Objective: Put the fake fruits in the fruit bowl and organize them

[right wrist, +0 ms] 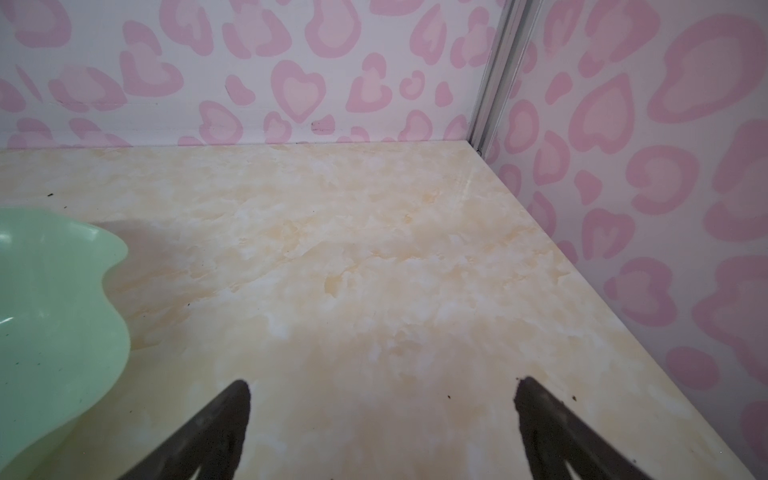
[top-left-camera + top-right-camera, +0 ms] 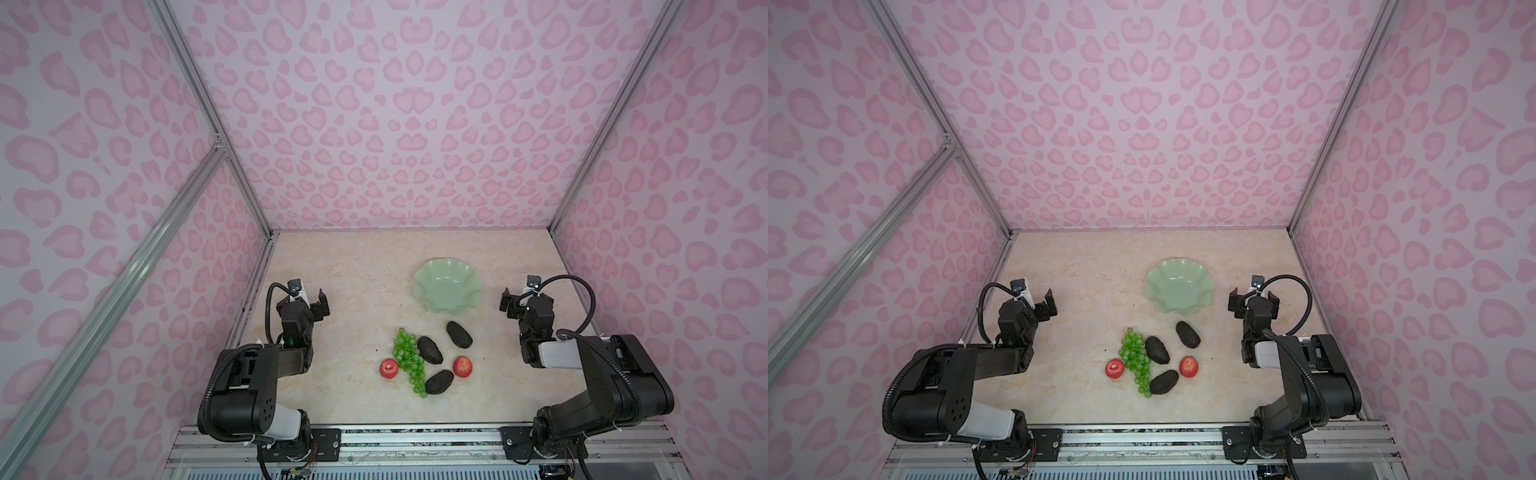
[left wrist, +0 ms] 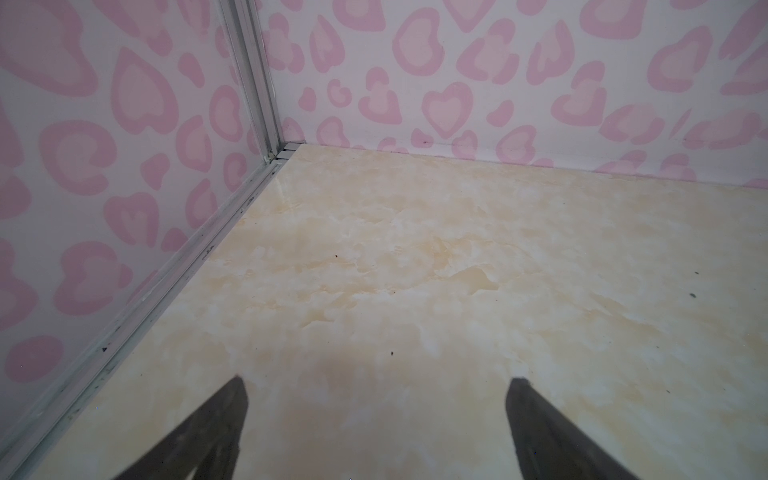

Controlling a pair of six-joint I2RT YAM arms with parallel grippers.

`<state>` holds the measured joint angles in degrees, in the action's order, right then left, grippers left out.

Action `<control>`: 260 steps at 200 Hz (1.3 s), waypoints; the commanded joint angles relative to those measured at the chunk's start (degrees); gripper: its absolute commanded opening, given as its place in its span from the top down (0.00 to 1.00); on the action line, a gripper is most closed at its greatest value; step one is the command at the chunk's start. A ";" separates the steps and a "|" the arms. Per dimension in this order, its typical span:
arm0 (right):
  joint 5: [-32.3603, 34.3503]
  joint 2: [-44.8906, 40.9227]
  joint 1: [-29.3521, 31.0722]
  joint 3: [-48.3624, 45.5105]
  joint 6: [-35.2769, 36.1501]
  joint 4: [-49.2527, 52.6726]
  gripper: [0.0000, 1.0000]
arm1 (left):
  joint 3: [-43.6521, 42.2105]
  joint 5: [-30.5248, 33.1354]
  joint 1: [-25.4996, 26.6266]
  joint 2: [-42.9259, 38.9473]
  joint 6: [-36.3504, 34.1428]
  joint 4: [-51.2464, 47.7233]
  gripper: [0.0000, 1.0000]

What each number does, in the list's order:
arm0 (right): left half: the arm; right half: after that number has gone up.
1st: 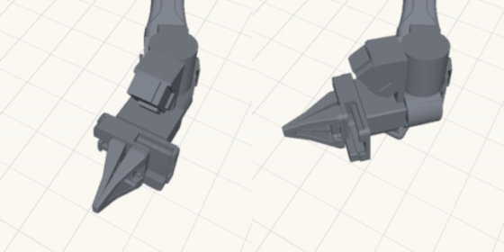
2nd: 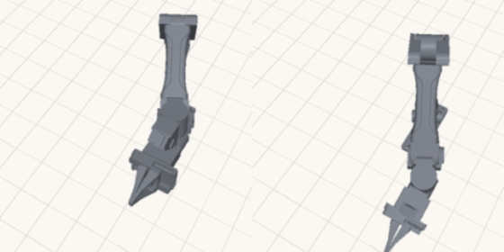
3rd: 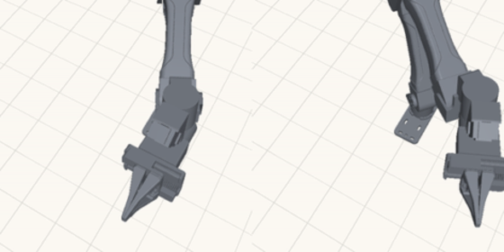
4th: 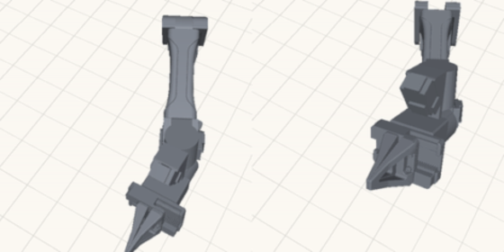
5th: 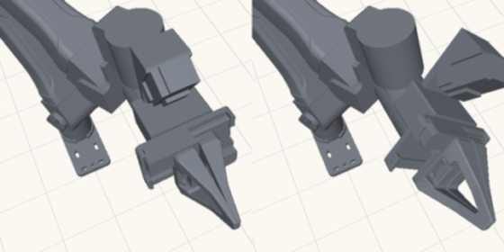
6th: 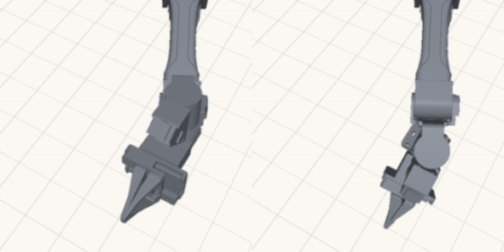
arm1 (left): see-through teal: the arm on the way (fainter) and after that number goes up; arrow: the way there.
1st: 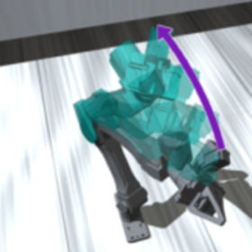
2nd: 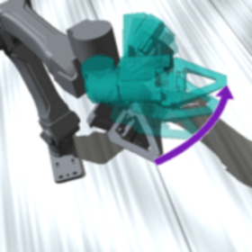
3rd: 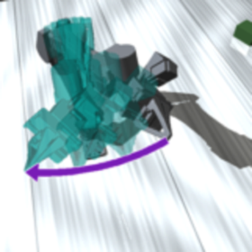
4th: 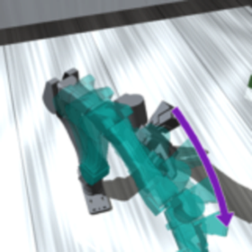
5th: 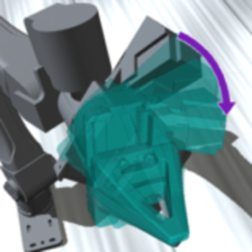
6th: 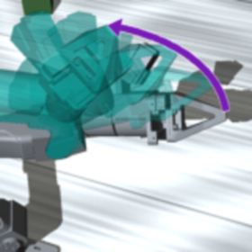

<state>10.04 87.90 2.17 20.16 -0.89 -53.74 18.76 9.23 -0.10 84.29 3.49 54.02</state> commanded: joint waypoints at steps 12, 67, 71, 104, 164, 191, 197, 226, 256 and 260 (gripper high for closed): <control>-0.29 0.18 -0.11 0.14 -0.37 -0.27 0.01 | 0.31 -0.31 -0.06 0.08 0.37 1.61 0.02; -0.08 -0.12 -0.07 -0.21 -0.22 -0.93 0.01 | 0.18 -0.70 -0.21 -0.06 0.45 1.73 0.03; 0.39 -0.32 -0.07 -0.34 -0.52 -1.49 0.01 | 0.07 -0.65 -0.20 -0.15 0.39 1.94 0.03; 4.63 -11.87 0.81 10.49 -3.51 26.10 0.01 | 5.85 -1.32 -0.10 -5.88 -0.19 -12.10 0.01; -19.66 -26.46 0.45 14.38 -16.60 41.68 0.06 | 18.80 -7.48 -0.10 -26.36 10.72 -41.71 0.02; -18.78 -27.07 7.18 18.68 -13.35 59.48 0.11 | 19.56 -8.33 -0.08 -31.31 13.15 -50.06 0.02; -17.33 -27.24 9.45 18.93 -12.78 62.38 0.11 | 19.56 -8.50 -0.15 -32.25 12.79 -51.12 0.01; -16.01 -27.25 20.06 17.47 -15.62 69.08 0.12 | 19.15 -7.95 -0.11 -36.56 12.38 -54.47 0.01; -12.79 -25.72 29.25 14.33 -19.67 68.63 0.13 | 17.90 -10.19 -0.09 -39.08 14.69 -54.35 0.00; -12.23 -25.28 30.07 14.14 -19.91 68.51 0.13 | 18.04 -10.35 -0.16 -39.16 14.71 -54.74 0.00</control>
<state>-5.54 61.25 28.01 35.75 -17.50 11.55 37.12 1.06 -0.21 46.13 16.43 1.52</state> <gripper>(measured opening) 0.873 0.993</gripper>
